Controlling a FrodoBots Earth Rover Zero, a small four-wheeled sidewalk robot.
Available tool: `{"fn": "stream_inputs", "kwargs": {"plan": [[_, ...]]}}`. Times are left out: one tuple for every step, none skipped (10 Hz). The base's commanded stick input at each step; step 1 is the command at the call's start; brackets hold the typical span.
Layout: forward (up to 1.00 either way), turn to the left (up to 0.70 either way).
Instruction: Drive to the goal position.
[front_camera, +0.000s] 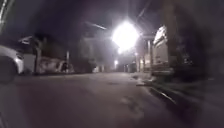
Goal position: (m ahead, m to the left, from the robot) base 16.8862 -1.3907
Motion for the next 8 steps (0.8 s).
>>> {"fn": "stream_inputs", "kwargs": {"plan": [[0.7, -0.35], [0.7, -0.35], [0.7, -0.35], [0.7, -0.35], [0.7, -0.35], [0.7, -0.35], [0.7, -0.35], [0.7, -0.26]]}}
